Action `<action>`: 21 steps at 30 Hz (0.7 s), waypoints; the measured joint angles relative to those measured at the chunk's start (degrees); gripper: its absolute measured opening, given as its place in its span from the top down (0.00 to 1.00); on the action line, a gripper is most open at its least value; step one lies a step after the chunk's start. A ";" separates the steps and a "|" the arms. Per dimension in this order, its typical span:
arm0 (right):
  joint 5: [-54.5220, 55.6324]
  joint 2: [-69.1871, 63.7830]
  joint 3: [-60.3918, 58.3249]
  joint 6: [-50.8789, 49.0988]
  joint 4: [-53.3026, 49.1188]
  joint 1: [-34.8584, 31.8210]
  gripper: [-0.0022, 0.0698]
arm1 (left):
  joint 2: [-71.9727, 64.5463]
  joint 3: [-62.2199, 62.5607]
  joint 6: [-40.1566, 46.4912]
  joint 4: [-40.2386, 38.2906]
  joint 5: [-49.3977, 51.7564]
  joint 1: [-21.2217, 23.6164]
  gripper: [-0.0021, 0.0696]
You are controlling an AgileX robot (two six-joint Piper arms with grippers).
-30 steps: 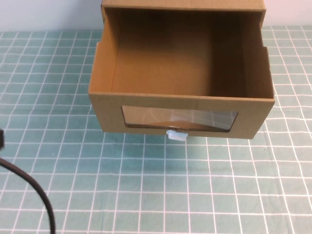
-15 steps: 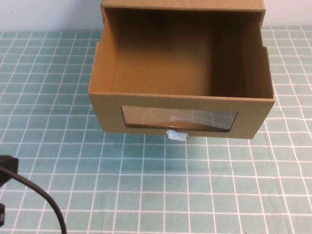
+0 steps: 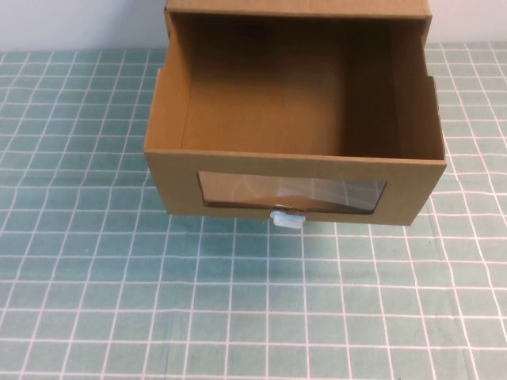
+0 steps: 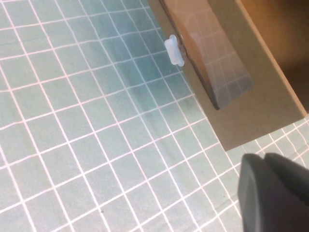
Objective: Open the shoe box
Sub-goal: 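Pull the top drawer of the cardboard box fully open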
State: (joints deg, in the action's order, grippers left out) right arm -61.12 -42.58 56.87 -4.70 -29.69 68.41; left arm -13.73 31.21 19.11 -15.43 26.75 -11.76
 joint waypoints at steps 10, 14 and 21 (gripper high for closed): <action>0.00 0.00 0.00 0.00 0.07 0.00 0.99 | 14.23 -28.32 -0.95 7.88 -17.12 0.00 0.98; -0.11 0.00 0.00 0.00 0.42 0.00 0.99 | 14.23 -32.47 -5.10 9.31 -13.44 0.00 0.98; -0.11 0.00 0.00 0.00 2.21 0.00 0.99 | 14.27 -32.71 -9.24 10.35 -5.93 0.00 0.98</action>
State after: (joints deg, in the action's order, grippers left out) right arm -61.23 -42.58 56.87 -4.70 -27.47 68.41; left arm 0.54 -1.51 9.87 -5.08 20.82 -11.76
